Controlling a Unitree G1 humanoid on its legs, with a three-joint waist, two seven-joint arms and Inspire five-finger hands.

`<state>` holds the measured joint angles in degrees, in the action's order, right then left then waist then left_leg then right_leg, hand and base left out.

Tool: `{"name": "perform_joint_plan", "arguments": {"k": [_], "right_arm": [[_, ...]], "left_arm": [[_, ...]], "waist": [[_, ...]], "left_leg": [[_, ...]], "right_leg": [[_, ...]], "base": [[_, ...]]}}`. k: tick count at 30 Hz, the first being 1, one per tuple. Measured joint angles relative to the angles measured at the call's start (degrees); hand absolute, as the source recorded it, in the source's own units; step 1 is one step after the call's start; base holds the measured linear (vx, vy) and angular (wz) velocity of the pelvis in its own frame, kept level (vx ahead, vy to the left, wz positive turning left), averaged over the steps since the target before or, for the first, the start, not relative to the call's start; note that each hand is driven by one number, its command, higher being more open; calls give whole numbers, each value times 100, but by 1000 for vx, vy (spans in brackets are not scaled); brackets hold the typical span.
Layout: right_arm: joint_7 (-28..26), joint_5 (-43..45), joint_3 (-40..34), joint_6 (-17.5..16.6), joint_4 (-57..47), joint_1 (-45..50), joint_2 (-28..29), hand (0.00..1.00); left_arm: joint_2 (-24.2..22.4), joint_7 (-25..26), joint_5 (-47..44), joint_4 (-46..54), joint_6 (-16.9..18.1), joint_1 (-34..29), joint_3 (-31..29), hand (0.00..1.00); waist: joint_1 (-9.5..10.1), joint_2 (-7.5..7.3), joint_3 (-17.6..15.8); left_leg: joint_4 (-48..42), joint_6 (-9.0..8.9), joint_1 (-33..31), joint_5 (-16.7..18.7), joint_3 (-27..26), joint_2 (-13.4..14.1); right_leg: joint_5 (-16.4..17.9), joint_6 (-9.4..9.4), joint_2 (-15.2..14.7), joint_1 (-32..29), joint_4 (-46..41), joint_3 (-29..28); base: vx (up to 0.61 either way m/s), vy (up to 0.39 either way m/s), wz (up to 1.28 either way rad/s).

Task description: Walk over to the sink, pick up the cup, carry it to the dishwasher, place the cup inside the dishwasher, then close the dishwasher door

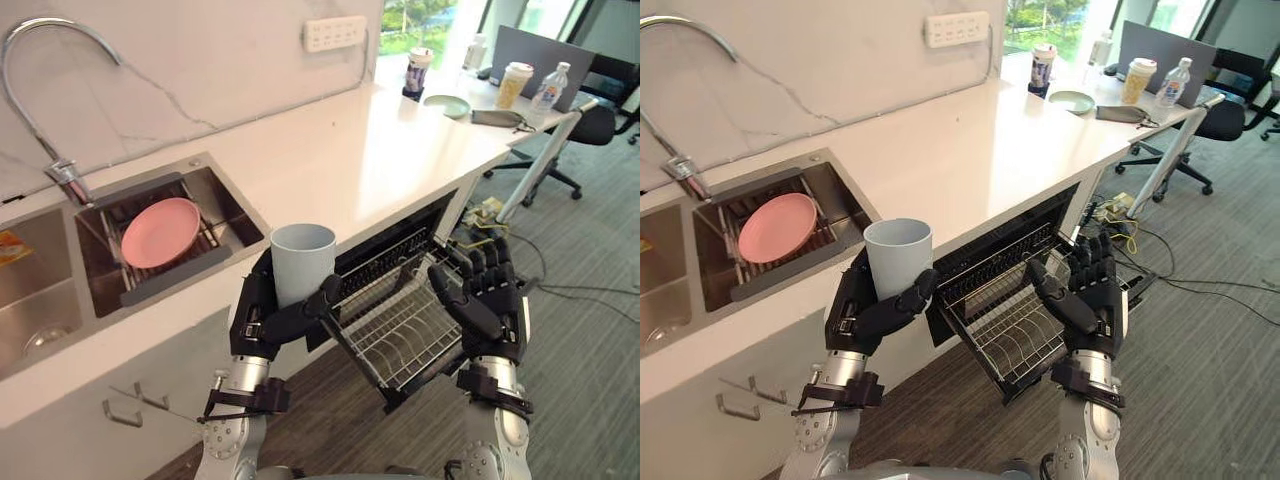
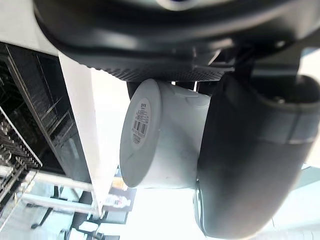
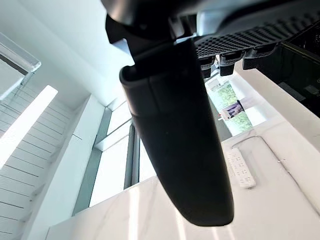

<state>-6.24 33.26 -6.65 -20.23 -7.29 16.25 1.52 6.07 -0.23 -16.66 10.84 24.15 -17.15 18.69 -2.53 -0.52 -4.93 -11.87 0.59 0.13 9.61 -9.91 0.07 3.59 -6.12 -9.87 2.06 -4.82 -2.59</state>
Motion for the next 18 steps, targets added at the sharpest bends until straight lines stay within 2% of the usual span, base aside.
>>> {"name": "perform_joint_plan", "arguments": {"k": [4, 7, 10, 11, 16, 18], "right_arm": [[-638, 376, 81, 72, -724, 192, -4, 100], [-1069, 674, 200, 95, -944, 244, -12, 100], [-1344, 860, 369, 147, -983, 141, -34, 100], [-1451, 927, 484, 233, -983, 15, -76, 100], [-1539, 898, 774, 639, -973, -310, -247, 100], [-1447, 777, 828, 696, -940, -373, -299, 100]], "left_arm": [[-19, 258, 442, -38, -65, 216, 602, 0], [-65, 417, 910, -380, -68, 500, 824, 0], [-57, 637, 1260, -735, -90, 707, 833, 0], [-58, 811, 1432, -886, -130, 784, 796, 0], [-47, 1493, 2125, -1152, -312, 1045, 667, 0], [-47, 1619, 2244, -1152, -327, 1111, 644, 0]], "waist": [[-137, -18, 93], [-167, -23, 159], [-151, -58, 241], [-151, -60, 240], [-149, -90, 222], [-148, -90, 222]], "left_leg": [[253, 2, 90, -62, -111, 50], [479, -26, 229, -145, -198, 82], [580, -26, 242, -181, -345, 92], [594, -22, 238, -184, -449, 114], [577, 35, 219, -192, -757, 130], [568, 56, 221, -190, -791, 120]], "right_leg": [[-57, -85, 52, -12, 102, 1], [-112, -76, 102, -29, 102, -10], [-191, -71, 126, -122, 143, -15], [-318, -64, 152, -139, 247, -4], [-758, -48, 176, -143, 607, 277], [-800, -43, 168, -144, 623, 357]], "base": [[30, -29, -15], [-4, -27, -16], [-45, -10, -28], [-68, 2, -47], [-78, 13, -33], [-79, 17, -12]]}}
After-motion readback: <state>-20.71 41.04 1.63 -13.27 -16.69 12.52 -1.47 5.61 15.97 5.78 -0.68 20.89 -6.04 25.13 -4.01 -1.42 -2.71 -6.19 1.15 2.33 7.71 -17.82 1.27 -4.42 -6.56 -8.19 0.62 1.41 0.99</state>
